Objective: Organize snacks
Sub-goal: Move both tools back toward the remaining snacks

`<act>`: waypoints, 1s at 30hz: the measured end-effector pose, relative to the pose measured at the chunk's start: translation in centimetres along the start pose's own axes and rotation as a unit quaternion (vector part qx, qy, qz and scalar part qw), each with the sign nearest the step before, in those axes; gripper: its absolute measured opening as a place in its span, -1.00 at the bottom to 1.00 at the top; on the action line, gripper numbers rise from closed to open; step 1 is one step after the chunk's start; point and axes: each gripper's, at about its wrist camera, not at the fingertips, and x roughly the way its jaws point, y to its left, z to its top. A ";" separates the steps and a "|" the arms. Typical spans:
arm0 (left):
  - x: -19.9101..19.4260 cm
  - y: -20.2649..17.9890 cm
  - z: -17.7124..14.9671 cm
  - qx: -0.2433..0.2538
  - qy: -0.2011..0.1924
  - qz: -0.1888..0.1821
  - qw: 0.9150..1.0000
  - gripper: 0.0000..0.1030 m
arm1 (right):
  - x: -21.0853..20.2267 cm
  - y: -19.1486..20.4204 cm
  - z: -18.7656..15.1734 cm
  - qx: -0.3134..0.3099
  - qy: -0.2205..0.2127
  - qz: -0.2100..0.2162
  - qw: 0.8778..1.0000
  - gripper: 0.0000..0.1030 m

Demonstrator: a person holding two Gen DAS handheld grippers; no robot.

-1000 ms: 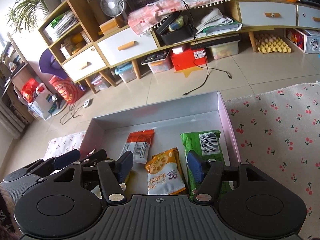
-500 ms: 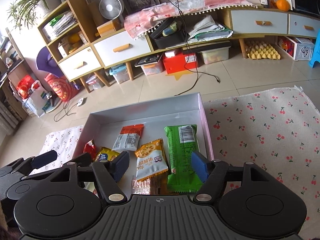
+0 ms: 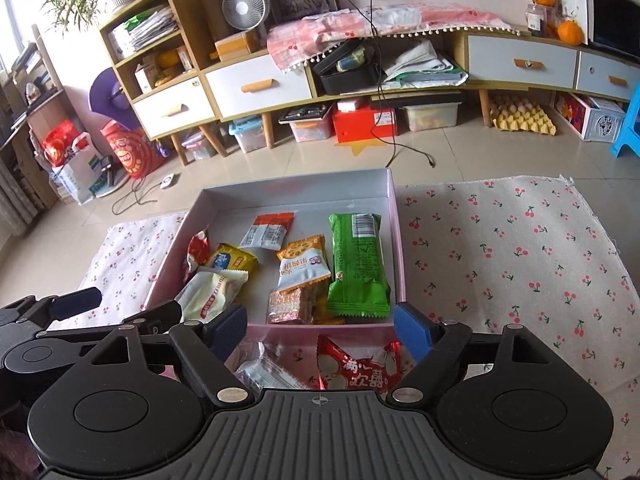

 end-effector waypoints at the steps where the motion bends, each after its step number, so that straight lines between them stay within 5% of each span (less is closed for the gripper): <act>1: -0.3 0.0 -0.2 -0.001 0.002 -0.001 1.000 0.82 | -0.3 0.0 -0.3 -0.003 0.001 -0.002 1.000 0.60; 21: -1.9 1.0 -5.2 -0.047 0.049 -0.029 0.997 0.98 | -1.7 0.7 -5.6 -0.069 0.026 -0.033 0.997 0.71; 30: -1.7 2.5 -7.5 -0.048 0.041 -0.012 0.998 0.99 | -1.1 -1.4 -7.6 -0.115 0.030 -0.053 0.991 0.82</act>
